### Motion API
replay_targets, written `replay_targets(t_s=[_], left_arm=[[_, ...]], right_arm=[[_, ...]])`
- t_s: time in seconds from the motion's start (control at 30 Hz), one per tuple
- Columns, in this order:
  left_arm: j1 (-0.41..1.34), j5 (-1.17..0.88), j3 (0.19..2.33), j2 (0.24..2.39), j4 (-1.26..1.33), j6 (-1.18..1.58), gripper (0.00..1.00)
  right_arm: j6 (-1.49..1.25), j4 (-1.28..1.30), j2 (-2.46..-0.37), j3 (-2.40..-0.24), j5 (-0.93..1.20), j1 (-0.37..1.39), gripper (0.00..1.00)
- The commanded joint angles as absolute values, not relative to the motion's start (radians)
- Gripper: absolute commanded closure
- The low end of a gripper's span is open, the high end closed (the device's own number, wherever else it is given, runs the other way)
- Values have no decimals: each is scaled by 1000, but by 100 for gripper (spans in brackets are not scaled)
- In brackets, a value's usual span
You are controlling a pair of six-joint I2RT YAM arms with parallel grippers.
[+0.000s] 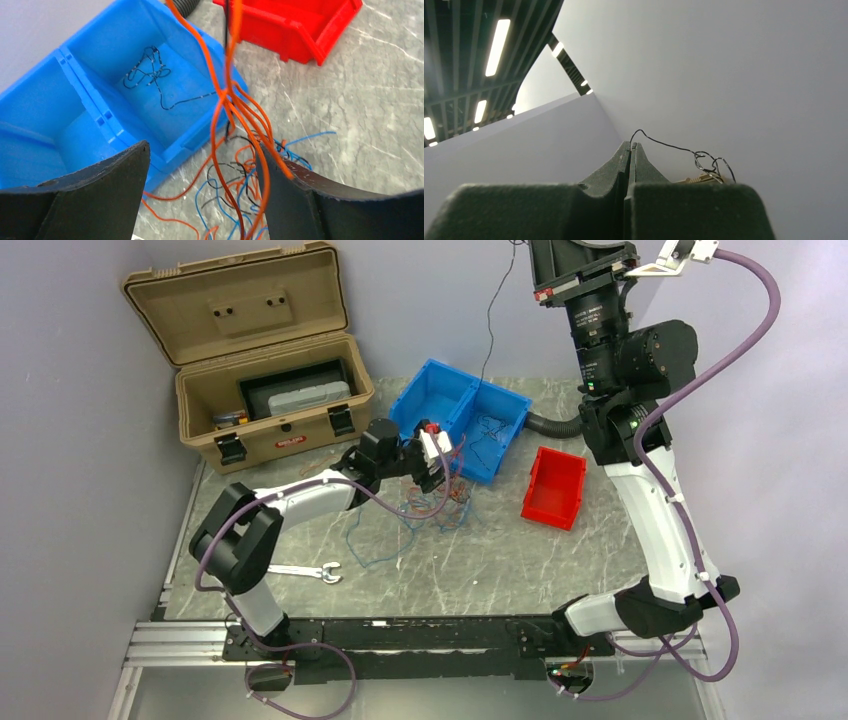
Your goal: Untangle the cables
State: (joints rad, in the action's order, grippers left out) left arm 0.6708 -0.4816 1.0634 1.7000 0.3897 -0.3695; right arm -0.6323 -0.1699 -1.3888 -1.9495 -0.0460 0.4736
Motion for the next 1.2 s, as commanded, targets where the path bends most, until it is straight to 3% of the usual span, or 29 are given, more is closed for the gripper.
replay_targets(t_s=[0.0, 0.17, 0.3, 0.37, 0.47, 0.57, 0.63, 0.67, 0.7, 0.73, 0.83, 1.0, 1.17], left_arm=[[658, -525, 1056, 1632, 308, -443, 21], [635, -537, 1059, 1617, 262, -474, 28], [627, -530, 1072, 1623, 269, -474, 46], [628, -542, 1087, 1638, 289, -457, 45], [629, -570, 1113, 1668, 311, -431, 37], [629, -594, 1132, 1685, 330, -406, 43], [630, -598, 1148, 1695, 333, -389, 58], [630, -582, 1158, 1702, 332, -373, 70], [630, -568, 1174, 1710, 321, -353, 89], [629, -552, 1188, 1717, 299, -343, 100], [617, -495, 1151, 1716, 323, -269, 100], [532, -455, 884, 1630, 542, -19, 100], [437, -392, 668, 1492, 575, 185, 100]], right_arm=[[-634, -177, -1371, -1980, -32, 473, 100], [-637, -166, -1380, -1988, -26, 472, 100], [-639, -155, -1388, -1999, -19, 472, 100], [-643, -157, -1385, -1995, -17, 472, 100], [-648, -161, -1380, -1988, -18, 472, 100], [-651, -158, -1379, -1986, -18, 472, 100], [-651, -158, -1379, -1983, -20, 472, 100], [-651, -159, -1377, -1981, -23, 472, 100], [-646, -162, -1373, -1977, -27, 472, 100], [-641, -163, -1368, -1970, -36, 472, 100], [-601, -167, -1341, -1942, -89, 472, 100], [-468, -176, -1241, -1825, -239, 473, 100], [-283, -94, -1157, -1694, -469, 472, 100]])
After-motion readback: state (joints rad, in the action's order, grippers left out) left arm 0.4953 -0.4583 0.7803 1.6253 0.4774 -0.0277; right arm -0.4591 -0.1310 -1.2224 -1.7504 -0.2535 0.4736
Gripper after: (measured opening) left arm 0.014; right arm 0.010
